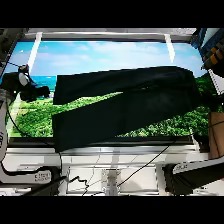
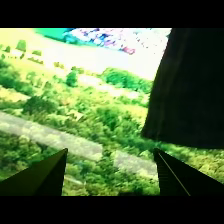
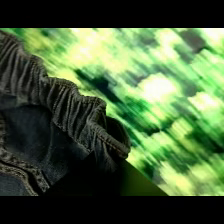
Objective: Fold the clothes and pants, and hang the long-sleeved shirts on hangers.
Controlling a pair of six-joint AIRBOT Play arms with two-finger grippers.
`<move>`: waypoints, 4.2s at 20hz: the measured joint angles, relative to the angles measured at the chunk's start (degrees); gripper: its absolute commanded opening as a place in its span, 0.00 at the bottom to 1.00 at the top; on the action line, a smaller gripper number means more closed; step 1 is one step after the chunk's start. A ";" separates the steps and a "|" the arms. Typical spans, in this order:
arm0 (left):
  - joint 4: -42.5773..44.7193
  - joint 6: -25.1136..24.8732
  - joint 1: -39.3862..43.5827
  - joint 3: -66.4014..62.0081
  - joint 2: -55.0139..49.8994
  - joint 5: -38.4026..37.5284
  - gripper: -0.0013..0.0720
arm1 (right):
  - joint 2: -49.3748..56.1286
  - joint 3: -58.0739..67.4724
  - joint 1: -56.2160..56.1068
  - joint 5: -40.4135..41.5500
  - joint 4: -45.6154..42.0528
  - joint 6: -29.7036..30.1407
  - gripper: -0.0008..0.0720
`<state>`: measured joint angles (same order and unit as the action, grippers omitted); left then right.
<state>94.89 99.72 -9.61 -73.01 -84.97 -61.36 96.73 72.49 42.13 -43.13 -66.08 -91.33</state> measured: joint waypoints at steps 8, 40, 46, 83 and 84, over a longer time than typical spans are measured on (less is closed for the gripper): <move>-14.23 -16.83 -6.14 7.82 0.00 -6.19 0.79 | -15.30 -14.25 1.53 5.42 -1.46 3.50 0.11; -34.60 -28.20 -2.62 18.71 -0.26 43.71 0.47 | -31.50 -31.04 1.77 -6.45 -18.21 4.92 0.11; -34.91 -28.17 -2.89 18.53 3.87 41.97 0.98 | -32.04 -30.51 1.77 -6.14 -18.58 4.79 0.55; -25.03 -28.17 -23.17 24.90 20.76 13.42 0.75 | -48.43 -47.10 1.77 -10.32 -18.34 -31.19 0.66; -24.98 -28.17 -23.17 24.92 20.72 13.33 0.75 | -48.13 -47.08 1.77 -8.81 -18.29 -31.41 0.66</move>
<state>69.91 71.55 -32.77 -48.10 -64.25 -48.03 48.60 25.41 43.90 -51.94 -84.38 -122.74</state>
